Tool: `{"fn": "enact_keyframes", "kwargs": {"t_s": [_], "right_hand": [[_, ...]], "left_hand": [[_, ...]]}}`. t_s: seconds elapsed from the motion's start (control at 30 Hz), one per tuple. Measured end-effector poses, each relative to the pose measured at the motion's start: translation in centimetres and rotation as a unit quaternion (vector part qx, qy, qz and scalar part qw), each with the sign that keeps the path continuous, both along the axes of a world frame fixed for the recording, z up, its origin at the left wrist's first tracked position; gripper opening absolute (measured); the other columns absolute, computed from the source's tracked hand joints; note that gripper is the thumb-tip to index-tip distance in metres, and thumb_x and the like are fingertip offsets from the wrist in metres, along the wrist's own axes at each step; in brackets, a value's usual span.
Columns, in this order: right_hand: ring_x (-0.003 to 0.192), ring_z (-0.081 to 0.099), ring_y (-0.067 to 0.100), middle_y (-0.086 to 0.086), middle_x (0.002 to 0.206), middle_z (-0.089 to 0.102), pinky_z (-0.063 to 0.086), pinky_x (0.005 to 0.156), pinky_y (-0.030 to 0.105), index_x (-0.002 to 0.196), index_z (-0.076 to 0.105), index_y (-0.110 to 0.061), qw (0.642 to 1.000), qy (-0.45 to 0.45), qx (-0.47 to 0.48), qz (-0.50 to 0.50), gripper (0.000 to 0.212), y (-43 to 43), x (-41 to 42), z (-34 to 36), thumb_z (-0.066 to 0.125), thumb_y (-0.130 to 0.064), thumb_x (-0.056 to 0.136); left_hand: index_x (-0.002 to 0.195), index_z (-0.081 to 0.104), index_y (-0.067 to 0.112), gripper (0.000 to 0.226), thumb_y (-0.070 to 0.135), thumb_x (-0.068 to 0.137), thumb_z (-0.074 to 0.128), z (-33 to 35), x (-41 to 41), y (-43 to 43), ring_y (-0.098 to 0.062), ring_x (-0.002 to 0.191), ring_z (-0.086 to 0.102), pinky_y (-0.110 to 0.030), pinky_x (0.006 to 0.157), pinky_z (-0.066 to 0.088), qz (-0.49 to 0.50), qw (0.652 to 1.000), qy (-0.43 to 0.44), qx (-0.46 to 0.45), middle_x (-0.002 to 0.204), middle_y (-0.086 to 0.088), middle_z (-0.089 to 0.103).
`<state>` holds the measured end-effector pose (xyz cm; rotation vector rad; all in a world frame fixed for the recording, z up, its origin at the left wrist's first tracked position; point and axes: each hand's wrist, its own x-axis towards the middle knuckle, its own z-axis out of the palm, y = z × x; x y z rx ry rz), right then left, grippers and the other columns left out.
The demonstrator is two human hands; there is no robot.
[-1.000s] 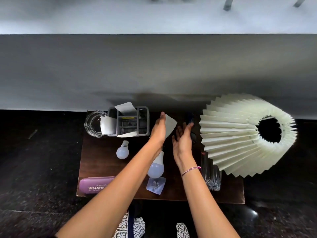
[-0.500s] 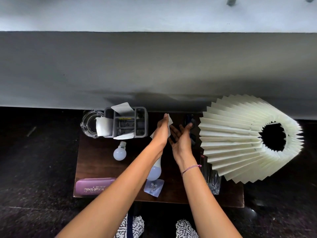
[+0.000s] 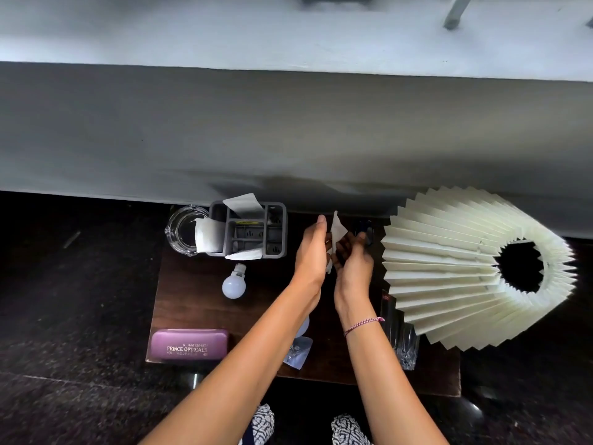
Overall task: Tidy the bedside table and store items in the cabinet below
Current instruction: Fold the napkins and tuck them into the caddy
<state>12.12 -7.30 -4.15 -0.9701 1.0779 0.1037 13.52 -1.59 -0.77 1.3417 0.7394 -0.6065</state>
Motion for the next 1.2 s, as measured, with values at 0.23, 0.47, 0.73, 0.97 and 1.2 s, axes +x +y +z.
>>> {"fn": "enact_keyframes", "kwargs": {"t_s": [0.23,0.47,0.73,0.97,1.2], "right_hand": [[0.077,0.058,0.010,0.000,0.084,0.062,0.046,0.069,0.023,0.101,0.062,-0.013,0.997,-0.030,0.074,-0.024,0.048,0.8,0.6,1.7,0.031,-0.049,0.097],[0.083,0.052,0.013,0.006,0.095,0.059,0.044,0.078,0.023,0.097,0.064,-0.012,0.987,-0.063,0.147,-0.004,0.063,1.8,0.0,3.7,0.020,-0.057,0.095],[0.105,0.057,0.020,0.015,0.109,0.061,0.046,0.093,0.030,0.109,0.059,0.000,0.978,-0.101,0.177,0.040,0.072,2.3,-0.8,5.6,0.017,-0.057,0.095],[0.124,0.052,0.020,0.015,0.128,0.060,0.038,0.106,0.035,0.123,0.057,0.000,0.972,-0.132,0.130,0.143,0.084,2.1,-1.2,6.5,0.009,-0.062,0.093],[0.124,0.052,0.018,0.009,0.127,0.061,0.032,0.112,0.041,0.116,0.062,-0.015,0.955,-0.154,0.139,0.213,0.083,2.9,-1.3,7.3,0.005,-0.069,0.086]], "left_hand": [[0.120,0.054,0.018,0.040,0.046,0.097,0.036,1.9,-0.4,1.1,-0.007,0.100,0.057,-0.025,0.090,0.042,0.035,0.999,-0.032,-0.006,0.107,0.004,0.062],[0.112,0.062,0.020,0.045,0.049,0.097,0.030,3.5,-1.1,2.5,-0.012,0.111,0.057,-0.023,0.091,0.042,0.029,0.998,-0.051,0.012,0.118,-0.004,0.064],[0.120,0.063,0.008,0.086,0.063,0.090,0.004,5.0,-1.5,3.9,-0.010,0.124,0.049,-0.027,0.111,0.031,0.047,0.995,-0.085,-0.013,0.127,-0.006,0.062],[0.097,0.066,0.030,0.076,0.072,0.079,0.006,6.6,-1.9,4.6,-0.011,0.128,0.046,-0.031,0.113,0.029,0.046,0.993,-0.105,0.011,0.127,0.000,0.060],[0.099,0.059,0.037,0.058,0.062,0.090,0.008,7.1,-2.1,5.6,-0.003,0.111,0.053,-0.022,0.100,0.034,0.048,0.993,-0.110,0.012,0.111,0.011,0.063]]}}
